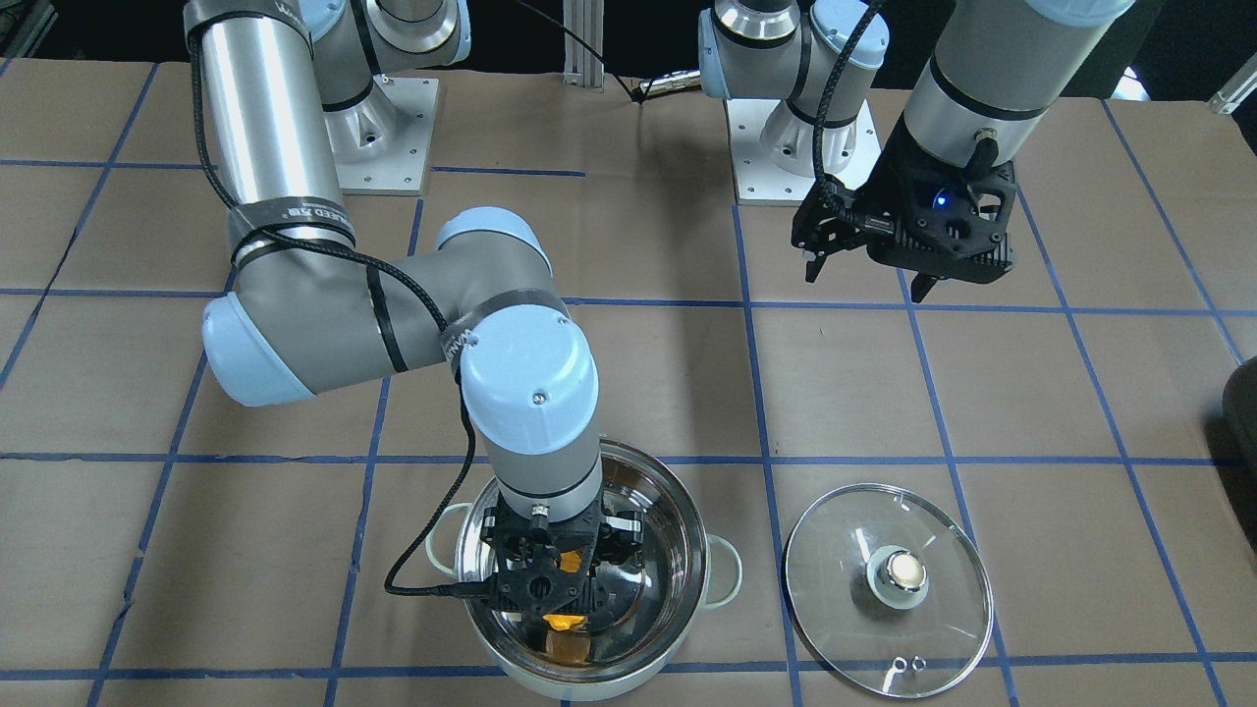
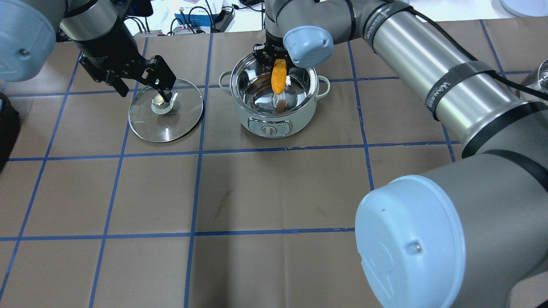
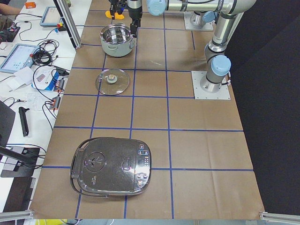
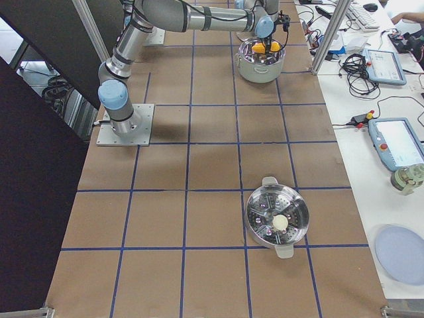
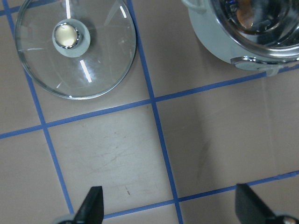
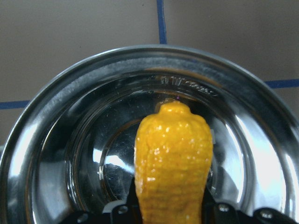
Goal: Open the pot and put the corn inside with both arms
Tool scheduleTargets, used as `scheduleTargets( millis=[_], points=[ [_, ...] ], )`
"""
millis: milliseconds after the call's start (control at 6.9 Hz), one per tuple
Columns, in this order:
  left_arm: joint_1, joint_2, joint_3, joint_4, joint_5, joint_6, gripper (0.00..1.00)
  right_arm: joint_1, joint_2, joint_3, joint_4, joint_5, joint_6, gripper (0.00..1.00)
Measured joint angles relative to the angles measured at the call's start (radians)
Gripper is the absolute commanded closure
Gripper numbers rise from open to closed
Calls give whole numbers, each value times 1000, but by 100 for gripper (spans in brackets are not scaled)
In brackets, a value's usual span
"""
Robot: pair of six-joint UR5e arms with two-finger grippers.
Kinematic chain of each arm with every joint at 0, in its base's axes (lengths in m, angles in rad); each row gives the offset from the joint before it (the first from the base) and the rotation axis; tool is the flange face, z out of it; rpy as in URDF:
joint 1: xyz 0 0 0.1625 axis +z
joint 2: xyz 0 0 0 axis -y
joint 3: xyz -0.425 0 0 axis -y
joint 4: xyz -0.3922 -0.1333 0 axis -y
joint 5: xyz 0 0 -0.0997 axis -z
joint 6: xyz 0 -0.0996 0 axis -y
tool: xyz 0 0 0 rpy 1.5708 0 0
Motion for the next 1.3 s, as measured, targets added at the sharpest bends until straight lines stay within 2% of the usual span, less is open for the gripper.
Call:
scheduleTargets(
  millis=[145, 290, 435, 725, 870, 1014, 1304],
  points=[
    [0, -1, -1, 0, 13, -22, 0, 12, 34, -1, -27, -1, 2, 63],
    [0, -2, -2, 1, 17, -30, 0, 17, 57, 1, -40, -4, -7, 9],
    [2, -2, -2, 1, 17, -32, 0, 19, 68, 7, -45, -16, -21, 0],
    [4, -3, -4, 2, 15, -31, 0, 19, 59, 25, -46, -41, -37, 0],
    [5, -3, -4, 2, 14, -31, 0, 19, 18, 26, -33, -40, -41, 0],
    [7, -3, -4, 3, 12, -31, 0, 15, -55, 30, 19, -37, -50, 0],
    [9, -3, -4, 5, 11, -29, 0, -33, -249, 44, 244, -34, -70, 0]
  ],
)
